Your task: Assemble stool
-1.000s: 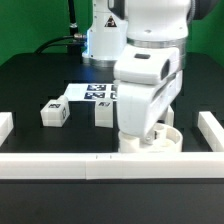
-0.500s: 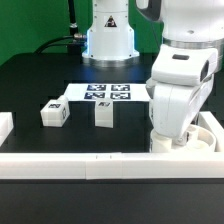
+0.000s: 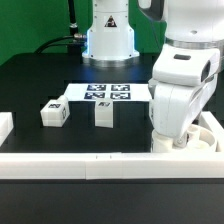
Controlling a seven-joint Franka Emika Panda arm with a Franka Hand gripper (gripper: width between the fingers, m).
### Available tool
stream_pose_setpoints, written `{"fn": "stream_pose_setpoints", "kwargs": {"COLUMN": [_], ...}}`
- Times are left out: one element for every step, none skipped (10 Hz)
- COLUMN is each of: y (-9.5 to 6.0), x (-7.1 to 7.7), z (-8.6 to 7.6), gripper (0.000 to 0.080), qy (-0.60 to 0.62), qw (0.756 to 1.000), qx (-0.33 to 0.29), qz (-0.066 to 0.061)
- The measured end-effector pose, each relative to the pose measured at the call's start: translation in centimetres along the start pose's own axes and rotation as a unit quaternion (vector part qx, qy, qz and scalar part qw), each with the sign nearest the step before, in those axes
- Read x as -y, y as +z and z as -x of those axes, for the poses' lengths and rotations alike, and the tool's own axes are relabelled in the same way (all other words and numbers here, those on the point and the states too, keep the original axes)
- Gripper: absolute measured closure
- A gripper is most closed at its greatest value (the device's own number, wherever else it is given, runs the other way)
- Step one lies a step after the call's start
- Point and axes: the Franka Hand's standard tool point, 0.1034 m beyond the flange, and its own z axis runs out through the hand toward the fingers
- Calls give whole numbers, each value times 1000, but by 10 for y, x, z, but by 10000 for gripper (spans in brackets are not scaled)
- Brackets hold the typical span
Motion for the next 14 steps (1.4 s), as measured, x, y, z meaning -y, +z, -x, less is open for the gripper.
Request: {"fn": "stream_pose_setpoints", "kwargs": {"y": [-4,-9,-15,-22,-34,-46,-53,-58,-57,-55,-54,-53,-53,-53], "x": [0,-3,-5,-4,-2,0,1,2,1,-3,-5,-4,-3,-3], "z": [2,5,7,8,7,5,8,18,30,39,45,42,42,42], "gripper": [228,167,153,153,151,151,151,151,151,151,151,151,151,151], "qy": [-7,-21,-23,-19,-6,3,13,44,70,72,75,76,80,86], "qw": [1000,1000,1000,1000,1000,1000,1000,999,997,997,997,997,997,996], "qx": [4,6,8,12,15,13,11,11,13,16,17,17,17,17], "qz": [-3,-4,-5,-8,-7,-1,3,7,7,8,7,7,6,6]}}
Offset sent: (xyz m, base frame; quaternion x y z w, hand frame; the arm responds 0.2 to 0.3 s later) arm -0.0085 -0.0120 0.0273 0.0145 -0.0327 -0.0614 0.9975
